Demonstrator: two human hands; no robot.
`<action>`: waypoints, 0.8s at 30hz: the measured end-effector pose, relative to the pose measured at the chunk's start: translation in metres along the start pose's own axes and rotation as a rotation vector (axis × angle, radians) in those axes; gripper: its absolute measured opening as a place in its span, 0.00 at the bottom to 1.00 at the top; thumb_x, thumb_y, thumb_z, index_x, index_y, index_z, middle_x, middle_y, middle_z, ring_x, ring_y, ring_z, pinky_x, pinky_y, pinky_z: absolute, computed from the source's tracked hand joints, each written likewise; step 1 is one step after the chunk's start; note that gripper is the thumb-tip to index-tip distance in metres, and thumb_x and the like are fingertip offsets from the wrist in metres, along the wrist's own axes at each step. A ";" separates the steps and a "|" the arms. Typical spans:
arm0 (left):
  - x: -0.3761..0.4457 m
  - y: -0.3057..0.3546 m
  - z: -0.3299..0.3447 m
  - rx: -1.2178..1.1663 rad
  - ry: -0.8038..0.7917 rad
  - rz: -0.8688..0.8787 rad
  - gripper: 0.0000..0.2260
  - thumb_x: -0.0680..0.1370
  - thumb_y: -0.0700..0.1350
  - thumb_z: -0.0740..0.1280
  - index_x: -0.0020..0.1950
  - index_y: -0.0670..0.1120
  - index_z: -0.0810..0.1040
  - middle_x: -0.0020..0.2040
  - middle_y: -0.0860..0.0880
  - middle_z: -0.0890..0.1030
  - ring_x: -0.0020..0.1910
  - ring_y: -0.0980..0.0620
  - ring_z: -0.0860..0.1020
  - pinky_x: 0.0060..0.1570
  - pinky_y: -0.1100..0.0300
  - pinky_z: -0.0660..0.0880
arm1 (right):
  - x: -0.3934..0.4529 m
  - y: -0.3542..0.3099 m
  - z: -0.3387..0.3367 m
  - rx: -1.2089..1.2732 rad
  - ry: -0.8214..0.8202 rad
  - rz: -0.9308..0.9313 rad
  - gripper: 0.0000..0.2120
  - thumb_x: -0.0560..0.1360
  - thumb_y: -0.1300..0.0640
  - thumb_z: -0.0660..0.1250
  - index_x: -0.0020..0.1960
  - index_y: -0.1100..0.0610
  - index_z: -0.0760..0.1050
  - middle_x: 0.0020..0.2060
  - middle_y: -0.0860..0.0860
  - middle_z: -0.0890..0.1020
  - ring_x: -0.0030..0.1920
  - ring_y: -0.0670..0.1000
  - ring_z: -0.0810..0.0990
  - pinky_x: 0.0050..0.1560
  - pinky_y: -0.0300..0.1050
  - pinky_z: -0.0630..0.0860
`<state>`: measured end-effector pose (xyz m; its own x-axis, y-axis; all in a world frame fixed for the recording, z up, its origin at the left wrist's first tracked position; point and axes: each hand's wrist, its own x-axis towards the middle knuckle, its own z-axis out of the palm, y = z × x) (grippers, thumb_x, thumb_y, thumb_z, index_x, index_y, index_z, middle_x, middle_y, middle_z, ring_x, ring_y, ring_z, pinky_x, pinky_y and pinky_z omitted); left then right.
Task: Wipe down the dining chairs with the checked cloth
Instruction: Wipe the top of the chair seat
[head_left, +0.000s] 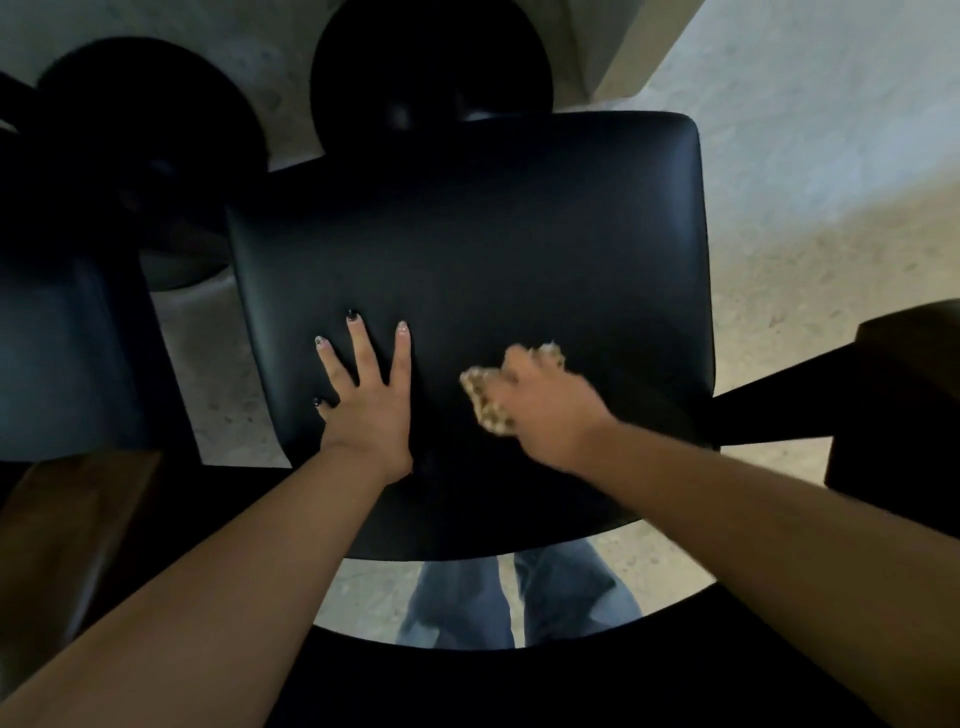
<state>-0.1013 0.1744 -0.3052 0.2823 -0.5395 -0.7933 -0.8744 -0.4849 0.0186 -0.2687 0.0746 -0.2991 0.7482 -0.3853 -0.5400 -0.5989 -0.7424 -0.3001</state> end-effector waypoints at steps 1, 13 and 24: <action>0.000 0.001 0.001 0.006 0.016 -0.003 0.64 0.67 0.49 0.79 0.72 0.53 0.22 0.70 0.41 0.20 0.72 0.29 0.30 0.67 0.34 0.64 | 0.009 0.019 -0.015 0.035 0.099 0.101 0.29 0.73 0.62 0.63 0.72 0.50 0.60 0.63 0.57 0.63 0.62 0.61 0.67 0.53 0.55 0.77; -0.007 -0.016 0.012 -0.140 0.162 0.046 0.62 0.64 0.50 0.81 0.78 0.49 0.34 0.76 0.50 0.28 0.76 0.38 0.33 0.70 0.36 0.62 | 0.017 -0.033 0.025 0.114 0.135 0.230 0.25 0.74 0.63 0.60 0.70 0.53 0.62 0.66 0.60 0.61 0.64 0.64 0.63 0.56 0.55 0.72; -0.015 -0.020 0.021 -0.415 0.107 -0.321 0.66 0.61 0.54 0.82 0.76 0.54 0.29 0.77 0.43 0.32 0.77 0.36 0.39 0.72 0.37 0.57 | 0.091 0.007 -0.036 0.294 0.424 0.620 0.33 0.70 0.63 0.66 0.73 0.53 0.60 0.66 0.59 0.62 0.66 0.64 0.62 0.53 0.54 0.76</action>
<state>-0.0961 0.2070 -0.3061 0.5675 -0.3762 -0.7324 -0.5140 -0.8568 0.0419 -0.1947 0.0145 -0.3218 0.2640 -0.8990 -0.3495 -0.9471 -0.1731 -0.2702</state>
